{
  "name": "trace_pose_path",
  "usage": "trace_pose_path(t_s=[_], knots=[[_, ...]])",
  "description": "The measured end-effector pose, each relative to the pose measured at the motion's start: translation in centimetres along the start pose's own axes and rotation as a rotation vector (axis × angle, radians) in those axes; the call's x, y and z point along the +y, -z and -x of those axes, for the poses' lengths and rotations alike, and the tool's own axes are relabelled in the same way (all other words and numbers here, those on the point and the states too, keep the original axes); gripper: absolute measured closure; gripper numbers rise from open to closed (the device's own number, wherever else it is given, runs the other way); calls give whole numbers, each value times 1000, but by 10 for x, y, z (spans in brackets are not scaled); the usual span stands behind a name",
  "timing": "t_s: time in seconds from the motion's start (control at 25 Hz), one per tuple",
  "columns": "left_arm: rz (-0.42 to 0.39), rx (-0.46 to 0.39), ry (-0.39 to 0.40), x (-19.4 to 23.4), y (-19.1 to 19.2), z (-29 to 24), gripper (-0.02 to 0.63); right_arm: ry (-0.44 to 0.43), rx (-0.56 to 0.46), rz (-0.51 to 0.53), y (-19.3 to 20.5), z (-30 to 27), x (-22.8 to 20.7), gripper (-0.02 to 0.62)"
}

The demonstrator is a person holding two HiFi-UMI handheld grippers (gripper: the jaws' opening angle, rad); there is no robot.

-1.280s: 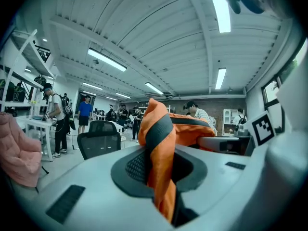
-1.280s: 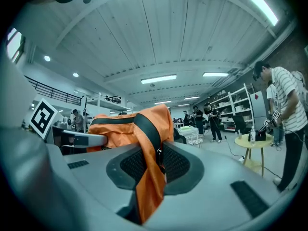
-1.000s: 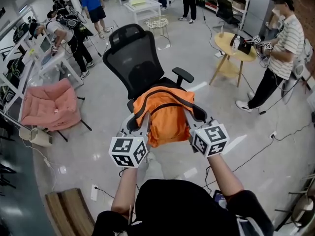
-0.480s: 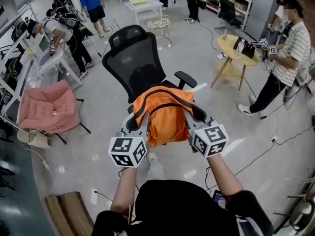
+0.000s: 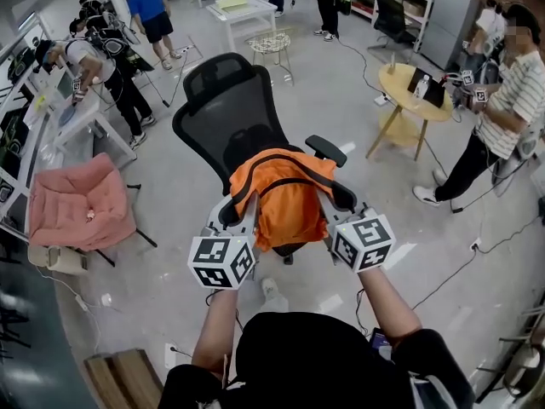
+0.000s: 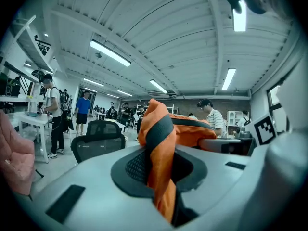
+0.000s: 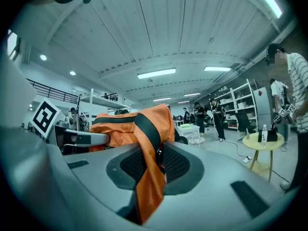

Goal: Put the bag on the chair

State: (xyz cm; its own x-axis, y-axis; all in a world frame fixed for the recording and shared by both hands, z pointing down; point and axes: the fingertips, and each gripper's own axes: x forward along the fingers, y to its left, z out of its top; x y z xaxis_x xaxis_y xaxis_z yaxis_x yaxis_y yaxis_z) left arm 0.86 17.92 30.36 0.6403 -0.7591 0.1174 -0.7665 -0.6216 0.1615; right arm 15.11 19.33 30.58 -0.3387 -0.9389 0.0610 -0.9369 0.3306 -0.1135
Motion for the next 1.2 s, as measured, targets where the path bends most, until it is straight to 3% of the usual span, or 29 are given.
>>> trace_pose_path(t_s=[0.68, 1.2], knots=[[27, 9, 46, 141, -33, -69, 538, 36, 34, 18, -11, -158, 16, 529], [72, 20, 49, 190, -25, -87, 538, 40, 67, 19, 3, -208, 28, 529]])
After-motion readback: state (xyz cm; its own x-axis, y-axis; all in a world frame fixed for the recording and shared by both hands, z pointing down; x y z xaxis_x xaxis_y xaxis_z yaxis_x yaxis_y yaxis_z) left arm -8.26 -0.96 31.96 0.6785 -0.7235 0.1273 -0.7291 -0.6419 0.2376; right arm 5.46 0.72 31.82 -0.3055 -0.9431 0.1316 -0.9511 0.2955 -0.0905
